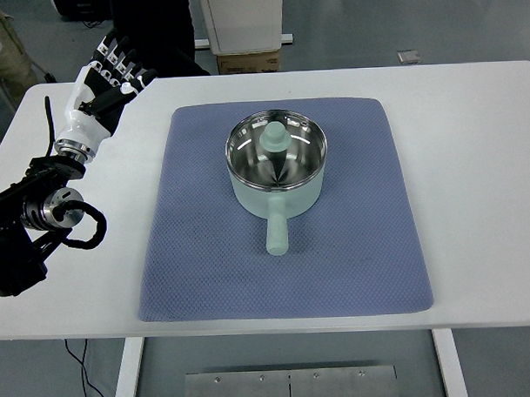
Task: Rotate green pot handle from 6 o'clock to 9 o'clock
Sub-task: 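Raise the left hand and swing it up over the mat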
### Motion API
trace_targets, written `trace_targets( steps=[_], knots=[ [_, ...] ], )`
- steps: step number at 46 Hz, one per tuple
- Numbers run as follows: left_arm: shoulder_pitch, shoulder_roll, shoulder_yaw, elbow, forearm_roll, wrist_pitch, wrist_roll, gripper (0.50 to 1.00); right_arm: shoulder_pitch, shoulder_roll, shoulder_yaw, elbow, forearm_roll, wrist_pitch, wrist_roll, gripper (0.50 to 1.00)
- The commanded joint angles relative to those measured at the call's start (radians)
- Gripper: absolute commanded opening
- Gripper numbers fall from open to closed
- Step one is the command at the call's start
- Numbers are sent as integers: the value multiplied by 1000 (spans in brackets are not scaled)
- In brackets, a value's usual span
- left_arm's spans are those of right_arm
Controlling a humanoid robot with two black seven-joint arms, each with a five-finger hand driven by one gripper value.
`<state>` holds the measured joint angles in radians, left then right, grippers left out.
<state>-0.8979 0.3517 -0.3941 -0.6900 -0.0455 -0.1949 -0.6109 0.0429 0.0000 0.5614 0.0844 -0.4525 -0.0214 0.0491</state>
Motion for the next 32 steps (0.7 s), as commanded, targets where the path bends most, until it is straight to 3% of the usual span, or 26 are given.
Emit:
trace_targets(
  steps=[1,26,32],
  knots=[
    [-1,24,-23,-37,33,0,0,1000,0,0,0,0,0,0,0,1000],
    [-49,26,-35,-46,170,0,0,1000,0,0,0,0,0,0,0,1000],
    [-49,45,-60,-108,229,0,0,1000,0,0,0,0,0,0,0,1000]
  ],
)
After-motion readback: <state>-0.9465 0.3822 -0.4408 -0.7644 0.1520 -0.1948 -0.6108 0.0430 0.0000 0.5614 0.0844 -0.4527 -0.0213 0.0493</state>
